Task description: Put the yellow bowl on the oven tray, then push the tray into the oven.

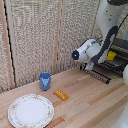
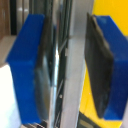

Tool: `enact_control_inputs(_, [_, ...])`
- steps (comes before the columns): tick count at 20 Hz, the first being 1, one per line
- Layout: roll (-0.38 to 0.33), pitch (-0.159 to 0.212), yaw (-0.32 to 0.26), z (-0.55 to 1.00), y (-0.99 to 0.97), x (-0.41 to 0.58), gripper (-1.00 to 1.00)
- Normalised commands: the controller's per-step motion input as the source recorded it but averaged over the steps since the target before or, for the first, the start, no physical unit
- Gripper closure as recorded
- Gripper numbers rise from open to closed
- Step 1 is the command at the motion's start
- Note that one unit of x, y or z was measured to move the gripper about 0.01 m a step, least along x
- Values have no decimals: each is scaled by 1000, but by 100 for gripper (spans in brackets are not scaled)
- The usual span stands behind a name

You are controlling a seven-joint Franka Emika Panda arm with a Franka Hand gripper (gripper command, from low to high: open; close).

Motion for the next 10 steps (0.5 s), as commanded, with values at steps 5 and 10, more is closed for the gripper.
enact_control_inputs(5, [85,78,-52,447,-682,355,100])
enact_control_inputs(10, [57,96,0,247,-900,355,100])
